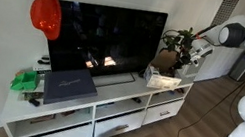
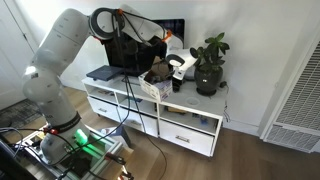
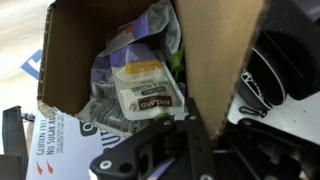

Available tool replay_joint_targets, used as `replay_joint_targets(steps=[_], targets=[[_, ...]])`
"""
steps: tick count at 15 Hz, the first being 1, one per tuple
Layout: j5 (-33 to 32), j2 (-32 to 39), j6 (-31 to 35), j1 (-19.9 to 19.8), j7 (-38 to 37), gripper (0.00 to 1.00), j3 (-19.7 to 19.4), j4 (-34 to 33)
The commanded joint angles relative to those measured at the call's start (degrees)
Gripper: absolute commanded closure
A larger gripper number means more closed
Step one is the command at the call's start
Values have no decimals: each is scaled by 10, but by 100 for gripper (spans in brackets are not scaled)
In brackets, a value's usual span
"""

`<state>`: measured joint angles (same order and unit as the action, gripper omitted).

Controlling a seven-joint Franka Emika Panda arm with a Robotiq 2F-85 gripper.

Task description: Move the white box to the right

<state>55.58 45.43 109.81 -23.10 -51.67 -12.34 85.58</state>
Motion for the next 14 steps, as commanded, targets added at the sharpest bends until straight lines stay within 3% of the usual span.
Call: replay_joint_targets(steps=[1,9,14], targets=[[14,36,-30,-5,-51,99,12,-78],[-12,158,-48,-13,-139,99,30,-236],[-27,225,-58,-9,-169,99,19,-317]])
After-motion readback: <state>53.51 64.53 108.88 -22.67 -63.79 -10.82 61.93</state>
